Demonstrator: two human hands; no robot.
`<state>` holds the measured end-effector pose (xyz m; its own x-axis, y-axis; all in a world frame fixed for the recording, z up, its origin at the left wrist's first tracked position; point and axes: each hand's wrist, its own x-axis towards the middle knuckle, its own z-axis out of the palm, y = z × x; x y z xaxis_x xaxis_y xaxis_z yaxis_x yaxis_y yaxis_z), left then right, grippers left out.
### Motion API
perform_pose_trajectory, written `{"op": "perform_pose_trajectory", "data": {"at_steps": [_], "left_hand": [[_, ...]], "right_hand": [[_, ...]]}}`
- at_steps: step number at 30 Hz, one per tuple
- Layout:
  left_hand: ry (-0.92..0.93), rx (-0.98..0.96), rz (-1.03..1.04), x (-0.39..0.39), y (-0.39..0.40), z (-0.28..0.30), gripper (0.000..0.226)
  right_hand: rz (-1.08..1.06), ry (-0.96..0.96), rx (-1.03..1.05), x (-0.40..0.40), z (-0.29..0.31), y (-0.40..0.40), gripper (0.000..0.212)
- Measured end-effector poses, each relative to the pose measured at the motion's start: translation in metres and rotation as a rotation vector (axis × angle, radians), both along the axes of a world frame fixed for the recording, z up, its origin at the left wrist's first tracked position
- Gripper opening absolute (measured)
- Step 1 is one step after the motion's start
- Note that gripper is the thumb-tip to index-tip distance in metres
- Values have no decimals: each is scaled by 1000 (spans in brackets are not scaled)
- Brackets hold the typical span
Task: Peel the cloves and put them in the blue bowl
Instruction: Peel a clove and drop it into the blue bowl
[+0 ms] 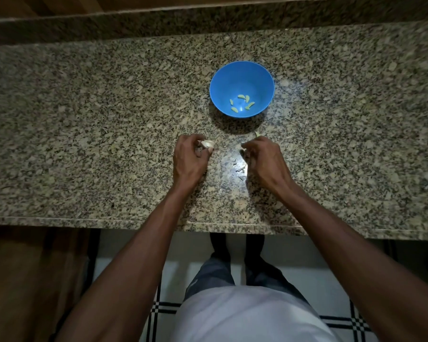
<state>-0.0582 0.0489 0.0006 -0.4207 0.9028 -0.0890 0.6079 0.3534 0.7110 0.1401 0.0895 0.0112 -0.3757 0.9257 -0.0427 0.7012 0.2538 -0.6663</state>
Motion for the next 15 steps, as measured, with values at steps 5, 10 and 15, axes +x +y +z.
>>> {"op": "perform_pose_trajectory", "data": {"at_steps": [5, 10, 15], "left_hand": [[43, 47, 26, 3, 1, 1, 37], [117, 113, -4, 15, -14, -2, 26], [135, 116, -263, 34, -7, -9, 35]], "right_hand": [[124, -145, 95, -12, -4, 24, 12], [229, -226, 24, -14, -6, 10, 15], [210, -156, 37, 10, -7, -6, 34]]}}
